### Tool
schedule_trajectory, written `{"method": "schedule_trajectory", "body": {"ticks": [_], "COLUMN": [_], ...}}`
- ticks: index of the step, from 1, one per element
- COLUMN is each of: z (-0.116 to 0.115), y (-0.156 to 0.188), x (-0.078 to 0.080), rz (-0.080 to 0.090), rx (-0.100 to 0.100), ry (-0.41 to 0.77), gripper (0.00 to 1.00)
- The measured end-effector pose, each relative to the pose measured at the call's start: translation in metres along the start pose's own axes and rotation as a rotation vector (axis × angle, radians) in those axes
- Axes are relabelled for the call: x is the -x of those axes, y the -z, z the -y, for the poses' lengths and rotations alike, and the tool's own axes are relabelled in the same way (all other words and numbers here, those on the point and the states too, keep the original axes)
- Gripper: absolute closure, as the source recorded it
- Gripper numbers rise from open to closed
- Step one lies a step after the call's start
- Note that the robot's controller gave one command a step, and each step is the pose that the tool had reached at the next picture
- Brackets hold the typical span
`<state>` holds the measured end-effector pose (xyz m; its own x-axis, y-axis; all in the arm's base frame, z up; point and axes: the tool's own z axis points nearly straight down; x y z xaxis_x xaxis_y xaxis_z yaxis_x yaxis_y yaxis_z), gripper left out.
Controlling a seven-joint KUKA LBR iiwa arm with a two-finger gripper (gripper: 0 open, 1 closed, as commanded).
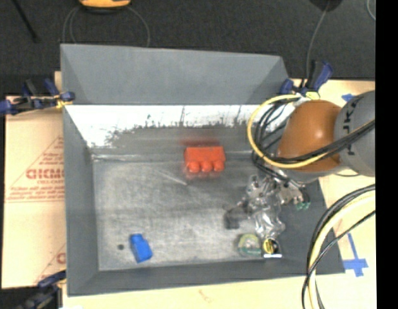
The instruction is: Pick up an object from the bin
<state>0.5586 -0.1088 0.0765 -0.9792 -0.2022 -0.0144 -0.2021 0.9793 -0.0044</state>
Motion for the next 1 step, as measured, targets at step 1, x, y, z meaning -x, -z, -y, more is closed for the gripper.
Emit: {"method": "schedule_trajectory", "body": {"ticks": [1], "z": [-0.0012], "y": [-0.0018], "x": [-0.0008], "rz": [-0.003], "rx": [0.003], "ry": [-0.001], "gripper": [0.0]}}
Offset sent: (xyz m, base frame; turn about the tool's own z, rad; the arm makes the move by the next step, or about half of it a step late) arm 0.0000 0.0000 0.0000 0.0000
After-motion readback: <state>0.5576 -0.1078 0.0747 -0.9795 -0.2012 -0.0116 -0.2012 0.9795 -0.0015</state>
